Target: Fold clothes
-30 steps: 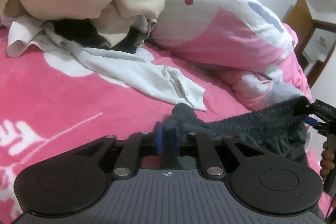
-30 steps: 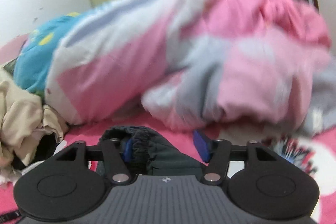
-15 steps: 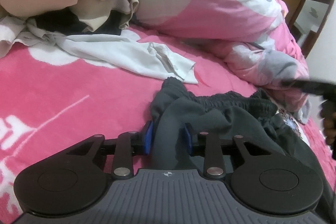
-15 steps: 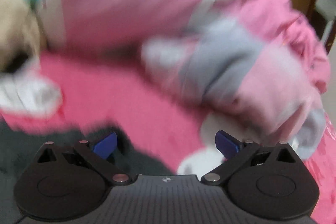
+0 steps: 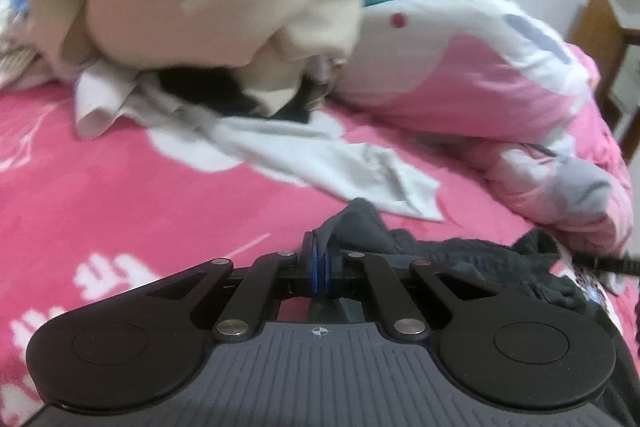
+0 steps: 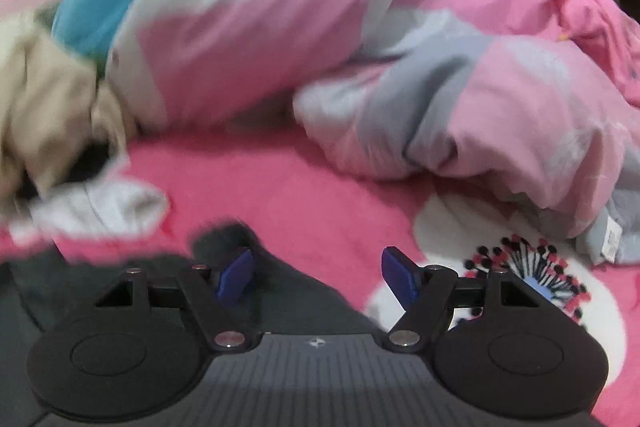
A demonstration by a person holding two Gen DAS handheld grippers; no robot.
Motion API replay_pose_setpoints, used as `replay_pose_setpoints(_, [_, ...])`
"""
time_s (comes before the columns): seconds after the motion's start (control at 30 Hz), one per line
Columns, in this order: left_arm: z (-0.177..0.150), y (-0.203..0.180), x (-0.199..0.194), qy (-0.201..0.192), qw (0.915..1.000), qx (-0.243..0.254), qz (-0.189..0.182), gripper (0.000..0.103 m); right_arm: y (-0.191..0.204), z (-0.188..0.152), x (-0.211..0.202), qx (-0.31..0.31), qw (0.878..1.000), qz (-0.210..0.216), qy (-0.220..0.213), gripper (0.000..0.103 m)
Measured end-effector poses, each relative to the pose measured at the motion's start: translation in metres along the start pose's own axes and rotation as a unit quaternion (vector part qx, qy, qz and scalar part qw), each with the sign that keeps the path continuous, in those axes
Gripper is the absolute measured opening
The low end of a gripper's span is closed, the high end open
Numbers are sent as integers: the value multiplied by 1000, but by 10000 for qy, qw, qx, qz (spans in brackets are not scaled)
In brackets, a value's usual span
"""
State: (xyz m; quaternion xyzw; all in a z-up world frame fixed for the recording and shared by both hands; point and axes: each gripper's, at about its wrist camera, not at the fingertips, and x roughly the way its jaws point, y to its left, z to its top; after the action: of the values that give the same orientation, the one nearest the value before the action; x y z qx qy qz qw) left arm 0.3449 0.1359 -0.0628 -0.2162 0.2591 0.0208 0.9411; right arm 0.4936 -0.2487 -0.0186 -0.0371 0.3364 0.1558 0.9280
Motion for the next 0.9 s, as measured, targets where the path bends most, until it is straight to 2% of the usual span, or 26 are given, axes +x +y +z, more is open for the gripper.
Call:
replay_pose_setpoints(0.13, [1,4,2,-15,9999,-71,117,1,1,-4,19,-706,9962,456,236,75])
replay_pose_setpoints(0.2, [-1,4,1,-55,9999,-52,154,1,7,-2,27,-1043,9909,802,300,81])
replay_pose_setpoints(0.3, [-2,8,2,-49,9997,-145,195,1,26,2,46,-1630,9790,1125,479,81])
replay_pose_setpoints(0.37, [-2,12,4,-8,9996,-234,153,1,34,3,58,-1744,9759,1220,483,79])
replay_pose_setpoints(0.43, [-3,14,5,3,9996,-262,118,1,35,5,66,-1564,9759,1448,473,77])
replay_pose_setpoints(0.53, [-3,13,5,-35,9997,-230,79,1,28,2,71,-1030,9785,1730,456,59])
replay_pose_setpoints(0.57, [-3,12,4,-74,9998,-205,47,1,26,0,69,-882,9789,1794,422,29])
replay_pose_setpoints(0.6, [-3,10,3,-130,9998,-173,28,1,23,-1,66,-741,9802,1803,348,18])
replay_pose_setpoints(0.67, [-4,7,-1,-267,9996,-77,-18,1,19,0,54,-481,9847,1670,90,11])
replay_pose_setpoints(0.8, [-3,-5,-5,-484,9985,163,-206,1,8,-1,37,-7,9935,1104,-290,10])
replay_pose_setpoints(0.9, [-3,-20,3,-500,9974,408,-327,2,0,-1,26,344,9958,636,-557,10])
